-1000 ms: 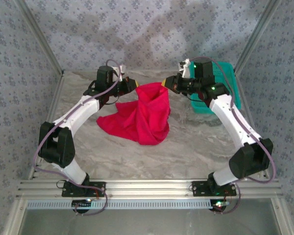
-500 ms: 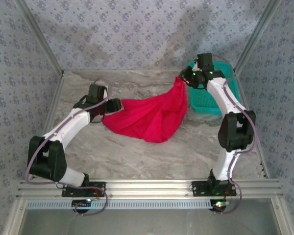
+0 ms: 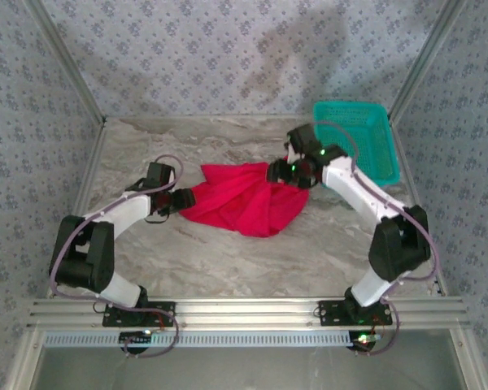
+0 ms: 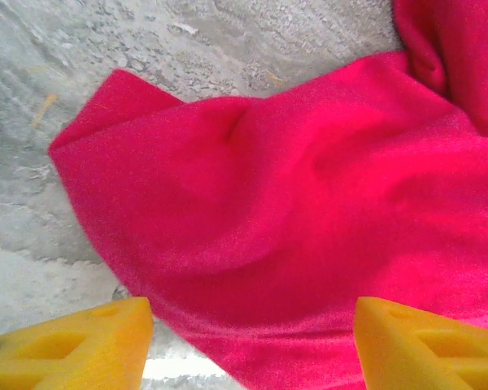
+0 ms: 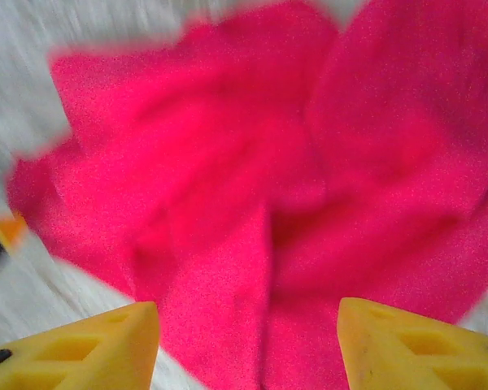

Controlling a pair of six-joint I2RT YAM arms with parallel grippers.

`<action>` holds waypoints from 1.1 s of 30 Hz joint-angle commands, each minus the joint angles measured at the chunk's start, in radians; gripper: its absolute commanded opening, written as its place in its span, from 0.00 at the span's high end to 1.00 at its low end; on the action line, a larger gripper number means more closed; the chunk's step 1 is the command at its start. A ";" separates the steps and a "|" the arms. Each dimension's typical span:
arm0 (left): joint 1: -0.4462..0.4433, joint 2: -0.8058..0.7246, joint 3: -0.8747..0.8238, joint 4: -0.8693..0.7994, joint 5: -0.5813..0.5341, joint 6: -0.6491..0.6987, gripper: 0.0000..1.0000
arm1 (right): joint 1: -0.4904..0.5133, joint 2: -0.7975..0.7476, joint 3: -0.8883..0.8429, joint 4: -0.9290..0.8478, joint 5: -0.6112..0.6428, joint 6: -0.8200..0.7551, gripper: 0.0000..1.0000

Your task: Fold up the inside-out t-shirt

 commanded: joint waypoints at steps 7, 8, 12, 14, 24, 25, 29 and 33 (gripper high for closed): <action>0.005 0.110 -0.005 0.137 0.065 -0.066 0.49 | 0.143 -0.103 -0.332 0.151 0.052 0.072 0.34; 0.006 0.118 -0.005 0.149 0.076 -0.073 0.62 | 0.145 -0.076 -0.338 0.176 0.053 0.072 0.33; 0.011 0.103 0.006 0.148 0.092 -0.087 1.00 | 0.139 0.050 -0.318 0.263 0.101 0.072 0.41; 0.024 0.057 0.019 0.116 0.092 -0.085 1.00 | 0.129 0.083 -0.281 0.253 0.125 0.062 0.63; 0.130 -0.369 0.234 -0.202 -0.038 -0.007 1.00 | 0.080 -0.213 -0.038 -0.088 0.173 -0.036 1.00; 0.135 -0.405 0.265 -0.228 -0.051 0.000 1.00 | 0.069 -0.260 -0.019 -0.110 0.154 -0.041 1.00; 0.140 -0.491 0.395 -0.325 -0.092 0.032 1.00 | 0.005 -0.399 0.057 -0.183 0.065 -0.042 1.00; 0.141 -0.516 0.517 -0.405 -0.124 0.081 1.00 | -0.107 -0.475 0.143 -0.252 -0.006 -0.020 1.00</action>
